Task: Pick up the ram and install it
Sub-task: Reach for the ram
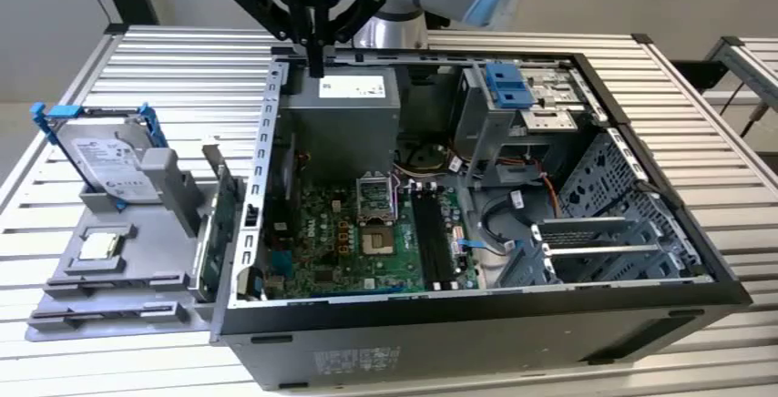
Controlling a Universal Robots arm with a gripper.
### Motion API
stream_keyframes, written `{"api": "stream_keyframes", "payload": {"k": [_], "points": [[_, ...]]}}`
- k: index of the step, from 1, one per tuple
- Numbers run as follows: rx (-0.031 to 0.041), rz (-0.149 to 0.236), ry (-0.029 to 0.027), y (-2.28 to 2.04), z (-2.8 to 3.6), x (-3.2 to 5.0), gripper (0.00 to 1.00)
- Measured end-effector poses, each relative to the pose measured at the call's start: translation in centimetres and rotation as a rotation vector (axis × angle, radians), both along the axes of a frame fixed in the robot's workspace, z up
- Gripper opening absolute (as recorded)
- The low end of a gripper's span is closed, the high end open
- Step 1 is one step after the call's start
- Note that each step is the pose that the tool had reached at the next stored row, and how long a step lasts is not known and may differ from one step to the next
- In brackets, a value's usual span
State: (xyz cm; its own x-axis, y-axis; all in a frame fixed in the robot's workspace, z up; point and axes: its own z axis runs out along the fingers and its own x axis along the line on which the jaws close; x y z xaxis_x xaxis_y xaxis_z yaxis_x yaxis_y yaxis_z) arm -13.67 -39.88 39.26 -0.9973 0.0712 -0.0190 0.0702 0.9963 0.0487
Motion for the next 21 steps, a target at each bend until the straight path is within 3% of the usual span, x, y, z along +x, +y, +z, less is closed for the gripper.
{"api": "stream_keyframes", "payload": {"k": [11,21], "points": [[0.0,0.001,0.0,0.0,0.0,-2.72,0.0],[0.0,0.009,0.0,0.0,-0.01,-5.88,0.0]]}}
